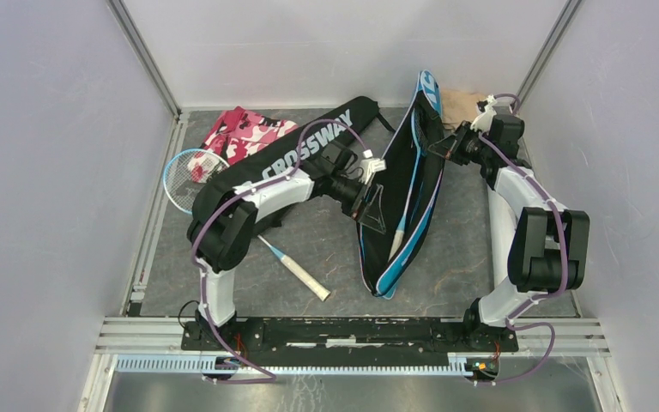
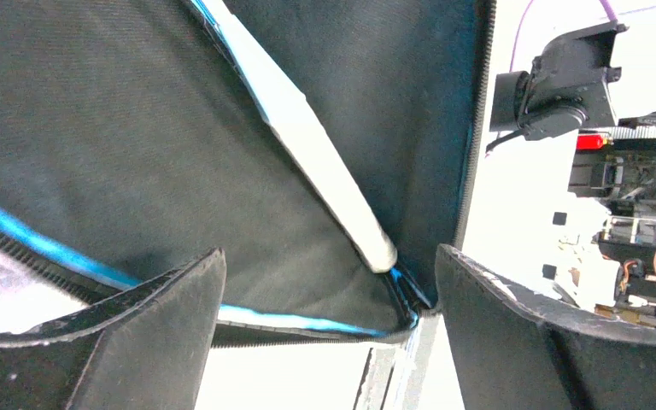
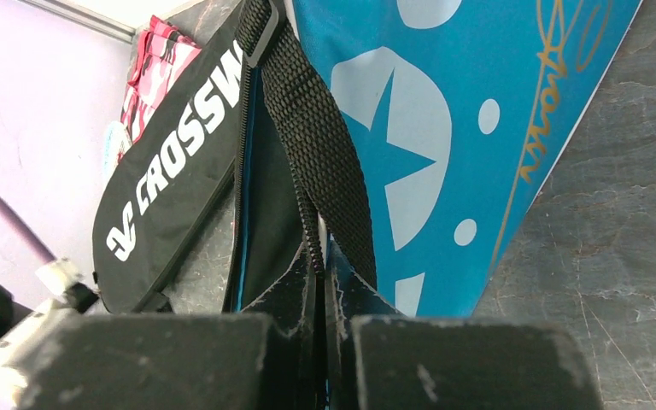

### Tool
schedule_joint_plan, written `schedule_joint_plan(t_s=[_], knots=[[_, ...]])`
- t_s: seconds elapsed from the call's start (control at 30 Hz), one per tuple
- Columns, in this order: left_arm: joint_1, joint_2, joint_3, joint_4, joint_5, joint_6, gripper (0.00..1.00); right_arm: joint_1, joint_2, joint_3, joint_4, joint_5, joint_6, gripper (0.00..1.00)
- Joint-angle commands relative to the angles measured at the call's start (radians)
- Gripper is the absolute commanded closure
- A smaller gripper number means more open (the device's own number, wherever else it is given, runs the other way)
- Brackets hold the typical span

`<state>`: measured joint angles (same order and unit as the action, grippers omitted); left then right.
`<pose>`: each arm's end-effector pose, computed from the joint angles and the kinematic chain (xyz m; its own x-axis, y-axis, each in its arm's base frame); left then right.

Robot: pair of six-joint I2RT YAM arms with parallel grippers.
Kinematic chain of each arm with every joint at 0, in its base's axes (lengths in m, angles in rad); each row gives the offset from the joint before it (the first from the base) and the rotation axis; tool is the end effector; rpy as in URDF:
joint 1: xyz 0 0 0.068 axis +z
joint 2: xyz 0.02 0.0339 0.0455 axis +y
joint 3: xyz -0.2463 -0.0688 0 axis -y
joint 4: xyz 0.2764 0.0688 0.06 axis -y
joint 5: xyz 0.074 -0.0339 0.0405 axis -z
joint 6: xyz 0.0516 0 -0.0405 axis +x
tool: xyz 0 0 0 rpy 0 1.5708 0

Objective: Pack up the badminton gear
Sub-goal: Move the racket bag to the center of the board.

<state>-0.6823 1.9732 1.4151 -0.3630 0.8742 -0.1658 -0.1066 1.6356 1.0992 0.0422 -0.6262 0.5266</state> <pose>0.3223 -0.3129 0.1594 -0.7357 0.4613 -0.4958 0.6522 0.2854 -0.7022 0.4071 -0.0131 0.2147 -0.6223 0.4761 -0.6214 -0.1319 0.7186 0.6828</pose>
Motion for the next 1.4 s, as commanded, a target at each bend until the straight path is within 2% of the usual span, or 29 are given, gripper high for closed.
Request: schedule_joint_plan(t_s=[0.0,0.07,0.33,0.5,0.67,0.97,1.1,1.23,1.37], knots=[[0.059,-0.090,0.033,-0.101,0.056,0.141,0.03,0.001,-0.034,0.013,0.010,0.011,-0.040,1.00],[0.090,-0.115,0.044,-0.147,0.016,0.159,0.04,0.002,-0.040,0.013,0.007,0.008,-0.046,1.00],[0.305,-0.296,0.019,-0.404,-0.312,0.342,0.06,0.001,-0.072,-0.006,0.015,-0.007,-0.046,1.00],[0.435,-0.461,-0.125,-0.429,-0.548,0.411,0.05,0.002,-0.068,-0.034,0.041,-0.026,-0.033,1.00],[0.579,-0.581,-0.211,-0.495,-0.632,0.513,0.04,0.002,-0.072,-0.053,0.057,-0.034,-0.033,1.00],[0.549,-0.700,-0.384,-0.500,-0.508,0.731,0.04,0.001,-0.064,-0.077,0.079,-0.054,-0.027,1.00],[0.466,-0.701,-0.435,-0.485,-0.548,0.808,0.06,0.001,-0.069,-0.089,0.081,-0.064,-0.029,1.00],[0.420,-0.672,-0.442,-0.475,-0.621,0.787,0.08,0.001,-0.072,-0.091,0.079,-0.066,-0.034,1.00],[0.420,-0.685,-0.465,-0.465,-0.787,0.763,0.08,0.001,-0.067,-0.089,0.079,-0.072,-0.035,1.00]])
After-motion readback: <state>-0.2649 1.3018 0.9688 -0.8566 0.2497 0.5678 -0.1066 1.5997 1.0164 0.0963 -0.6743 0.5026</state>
